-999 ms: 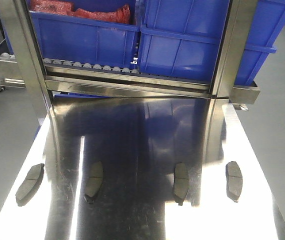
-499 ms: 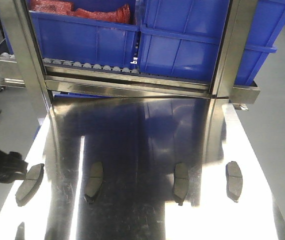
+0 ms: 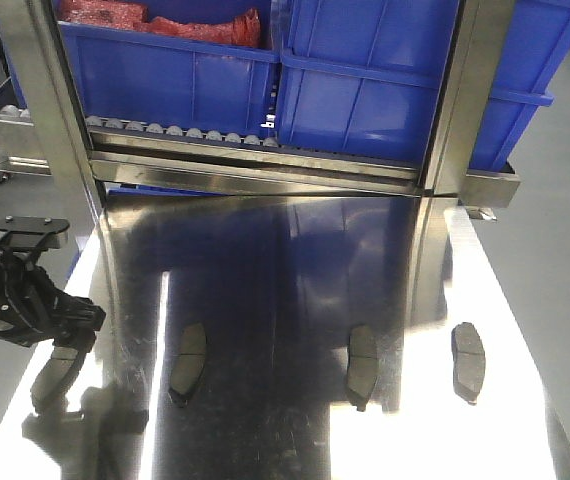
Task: Move and align brake pads A on conveyor
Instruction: 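Grasp the nearest brake pad with the left gripper and lift it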
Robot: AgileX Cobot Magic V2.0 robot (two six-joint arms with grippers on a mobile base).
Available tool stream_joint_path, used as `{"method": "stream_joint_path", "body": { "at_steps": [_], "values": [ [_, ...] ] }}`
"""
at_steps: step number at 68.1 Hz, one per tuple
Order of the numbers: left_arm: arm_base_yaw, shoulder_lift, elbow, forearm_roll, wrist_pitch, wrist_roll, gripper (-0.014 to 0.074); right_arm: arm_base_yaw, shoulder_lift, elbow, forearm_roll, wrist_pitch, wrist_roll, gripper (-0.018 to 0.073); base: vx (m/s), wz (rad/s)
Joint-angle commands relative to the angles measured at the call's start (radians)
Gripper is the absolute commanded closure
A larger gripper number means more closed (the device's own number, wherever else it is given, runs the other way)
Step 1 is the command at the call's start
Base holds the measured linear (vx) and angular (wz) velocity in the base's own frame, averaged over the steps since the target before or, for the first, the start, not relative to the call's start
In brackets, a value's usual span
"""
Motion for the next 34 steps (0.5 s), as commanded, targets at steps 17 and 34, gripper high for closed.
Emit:
{"method": "stream_joint_path", "body": {
  "at_steps": [17, 34],
  "values": [
    [-0.015, 0.078, -0.078, 0.014, 0.026, -0.018, 0.0058, -0.003, -0.009, 0.012, -0.009, -0.075, -0.006, 0.0571, 0.00, 0.00],
    [-0.015, 0.108, -0.078, 0.021, 0.027, -0.044, 0.0148, -0.003, -0.009, 0.012, -0.009, -0.075, -0.006, 0.0571, 0.00, 0.00]
  ]
}}
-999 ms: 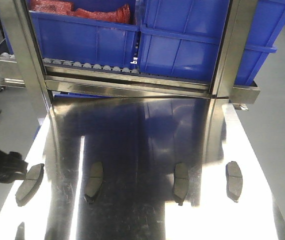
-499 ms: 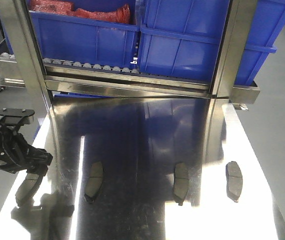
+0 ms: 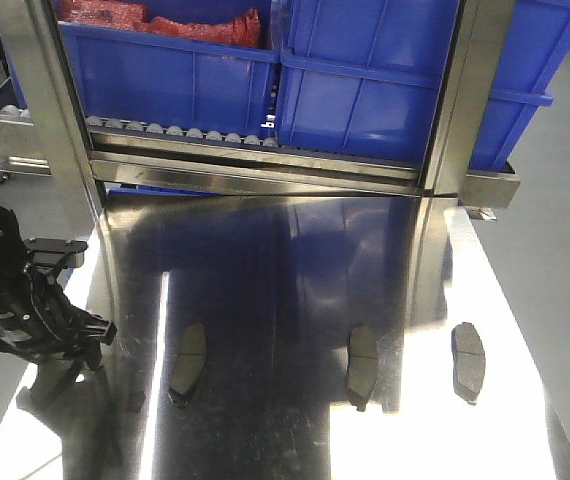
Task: Move and align brake pads A on conveyor
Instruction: 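Grasp the nearest brake pad with the left gripper and lift it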
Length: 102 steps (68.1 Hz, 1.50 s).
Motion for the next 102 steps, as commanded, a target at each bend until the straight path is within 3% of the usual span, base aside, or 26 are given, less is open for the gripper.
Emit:
{"method": "stream_joint_path", "body": {
  "at_steps": [1, 15, 32, 49, 61, 80, 102],
  "values": [
    [-0.007, -0.027, -0.024, -0.007, -0.001, -0.021, 0.0158, -0.003, -0.009, 0.012, -0.009, -0.075, -0.006, 0.0571, 0.00, 0.00],
    [-0.007, 0.003, -0.023, -0.007, 0.050, -0.018, 0.0330, -0.003, -0.009, 0.012, -0.009, -0.075, -0.006, 0.0571, 0.00, 0.00],
    [-0.007, 0.005, -0.023, -0.007, 0.081, -0.011, 0.0605, -0.003, -0.009, 0.012, -0.009, -0.075, -0.006, 0.0571, 0.00, 0.00],
    [-0.008, -0.103, -0.023, -0.007, 0.082, -0.011, 0.0604, -0.003, -0.009, 0.012, -0.009, -0.075, -0.006, 0.0571, 0.00, 0.00],
    [-0.031, -0.227, -0.023, 0.036, 0.088, -0.017, 0.0603, -0.003, -0.009, 0.012, -0.009, -0.075, -0.006, 0.0571, 0.00, 0.00],
    [-0.047, -0.475, -0.018, 0.035, 0.100, -0.028, 0.0603, -0.003, -0.009, 0.012, -0.009, -0.075, -0.006, 0.0571, 0.00, 0.00],
    [-0.047, -0.850, 0.201, 0.036, -0.102, -0.045, 0.0603, -0.003, -0.009, 0.012, -0.009, -0.075, -0.006, 0.0571, 0.00, 0.00]
  ]
}}
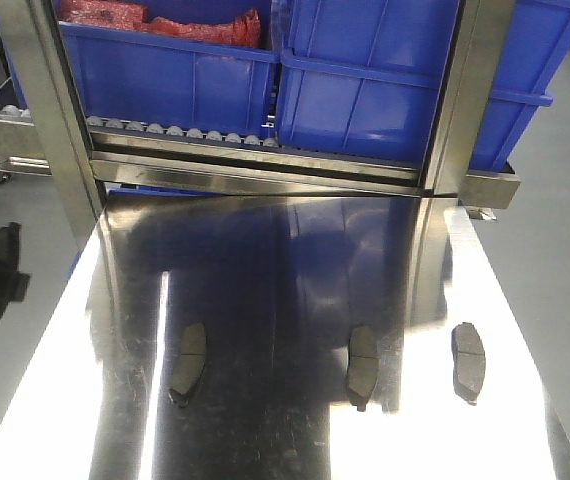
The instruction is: Move and align brake pads A on conveyor
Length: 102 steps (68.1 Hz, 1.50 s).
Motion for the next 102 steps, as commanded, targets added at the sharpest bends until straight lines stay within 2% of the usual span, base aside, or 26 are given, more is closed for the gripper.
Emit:
{"method": "stream_joint_path", "body": {
  "at_steps": [1, 16, 25, 47, 65, 102],
  "values": [
    [-0.005, -0.142, 0.064, -0.006, -0.141, -0.010, 0.0603, -0.003, -0.009, 0.012, -0.009, -0.075, -0.006, 0.0571, 0.00, 0.00],
    [-0.005, -0.408, 0.256, -0.009, -0.284, -0.014, 0.0603, -0.003, -0.009, 0.012, -0.009, -0.075, -0.006, 0.0571, 0.00, 0.00],
    [-0.005, -0.546, 0.347, -0.010, -0.309, -0.040, 0.0603, -0.003, -0.009, 0.012, -0.009, -0.075, -0.006, 0.0571, 0.00, 0.00],
    [-0.003, -0.818, 0.539, -0.005, -0.379, -0.038, 0.0603, -0.003, -0.009, 0.012, -0.009, -0.075, -0.006, 0.0571, 0.00, 0.00],
    [-0.003, -0.846, 0.557, -0.006, -0.324, -0.037, 0.0603, 0.000, -0.009, 0.012, -0.009, -0.075, -0.006, 0.0571, 0.00, 0.00],
    [-0.003, -0.846, 0.557, -0.006, -0.322, -0.037, 0.0603, 0.000, -0.009, 0.012, -0.009, -0.075, -0.006, 0.0571, 0.00, 0.00]
  ]
}}
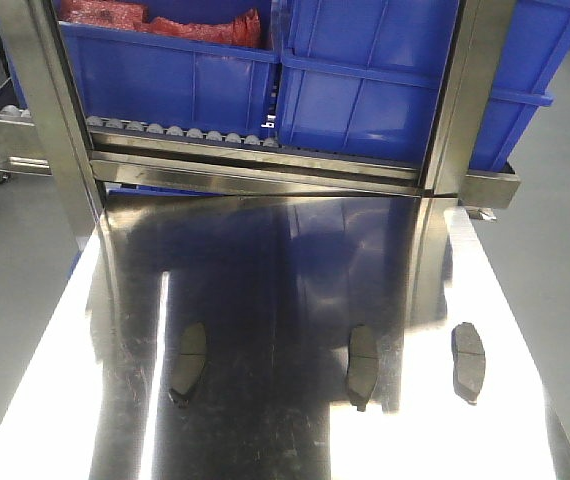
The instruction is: Move and align brake pads A on conveyor
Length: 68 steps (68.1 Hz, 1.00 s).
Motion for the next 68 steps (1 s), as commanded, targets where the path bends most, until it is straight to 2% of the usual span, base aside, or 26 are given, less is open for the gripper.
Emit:
{"method": "stream_joint_path", "body": {
  "at_steps": [1, 16, 31, 37, 53, 68],
  "values": [
    [-0.003, 0.006, -0.028, -0.006, -0.086, -0.010, 0.0603, 0.000, -0.009, 0.012, -0.009, -0.075, -0.006, 0.0571, 0.00, 0.00],
    [-0.003, 0.006, -0.028, -0.006, -0.086, -0.010, 0.0603, 0.000, -0.009, 0.012, -0.009, -0.075, -0.006, 0.0571, 0.00, 0.00],
    [-0.003, 0.006, -0.028, -0.006, -0.086, -0.010, 0.0603, 0.000, -0.009, 0.003, 0.053, -0.268, 0.041, 0.0571, 0.00, 0.00],
    [-0.003, 0.006, -0.028, -0.006, -0.086, -0.010, 0.0603, 0.000, 0.004, -0.049, 0.078, -0.251, 0.040, 0.0571, 0.00, 0.00],
    [-0.003, 0.006, -0.028, -0.006, -0.086, -0.010, 0.0603, 0.000, 0.240, -0.296, 0.070, 0.009, 0.014, 0.0571, 0.00, 0.00],
    [-0.003, 0.006, -0.028, -0.006, -0.086, -0.010, 0.0603, 0.000, 0.574, -0.489, 0.091, 0.306, -0.117, 0.0571, 0.00, 0.00]
  ]
}}
